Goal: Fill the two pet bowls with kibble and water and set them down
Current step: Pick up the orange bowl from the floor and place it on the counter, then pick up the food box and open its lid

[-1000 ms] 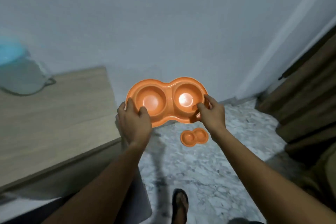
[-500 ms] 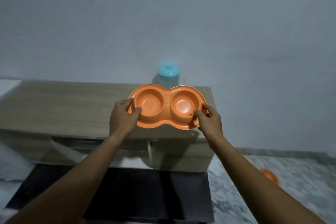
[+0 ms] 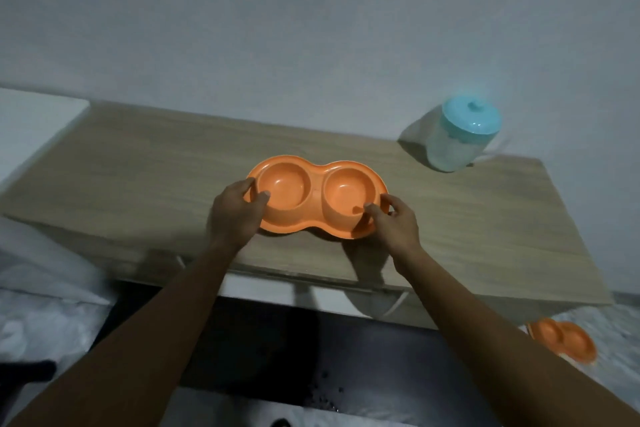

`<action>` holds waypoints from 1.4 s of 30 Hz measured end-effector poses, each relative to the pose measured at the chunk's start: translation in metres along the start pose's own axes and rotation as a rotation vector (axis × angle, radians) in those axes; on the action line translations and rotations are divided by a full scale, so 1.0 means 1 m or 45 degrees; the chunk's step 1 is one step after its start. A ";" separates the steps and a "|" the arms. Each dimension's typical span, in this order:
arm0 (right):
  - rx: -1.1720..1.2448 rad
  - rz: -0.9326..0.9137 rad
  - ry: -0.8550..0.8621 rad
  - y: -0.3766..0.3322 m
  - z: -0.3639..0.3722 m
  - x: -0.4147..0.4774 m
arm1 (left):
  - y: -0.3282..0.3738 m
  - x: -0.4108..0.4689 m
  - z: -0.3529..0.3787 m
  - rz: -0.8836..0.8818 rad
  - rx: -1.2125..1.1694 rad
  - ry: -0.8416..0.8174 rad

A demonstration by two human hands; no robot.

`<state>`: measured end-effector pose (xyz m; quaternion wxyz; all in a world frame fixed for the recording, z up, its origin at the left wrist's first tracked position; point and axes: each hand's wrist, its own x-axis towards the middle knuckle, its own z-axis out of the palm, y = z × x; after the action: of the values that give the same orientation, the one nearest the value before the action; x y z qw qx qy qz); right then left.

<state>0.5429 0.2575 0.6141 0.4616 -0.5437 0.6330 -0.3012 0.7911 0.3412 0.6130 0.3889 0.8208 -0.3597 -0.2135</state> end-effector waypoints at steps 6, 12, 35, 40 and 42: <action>-0.101 0.075 0.046 -0.008 0.059 0.035 | -0.036 0.068 0.000 0.021 0.042 -0.075; -0.169 0.083 0.072 0.001 0.079 0.036 | -0.053 0.081 0.000 0.073 0.124 -0.131; -0.213 -0.043 -0.292 0.121 0.148 -0.150 | -0.189 -0.123 -0.026 -0.004 0.158 -0.085; -0.183 0.033 -0.177 0.151 0.213 -0.093 | -0.227 -0.053 0.012 -0.183 -0.051 -0.139; -0.107 0.030 -0.097 0.161 0.234 -0.068 | -0.240 -0.026 0.029 -0.225 -0.118 -0.113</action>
<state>0.6889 0.3879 0.3970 0.4656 -0.5661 0.6334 -0.2481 0.8581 0.4520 0.4074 0.3898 0.8201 -0.2926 -0.2997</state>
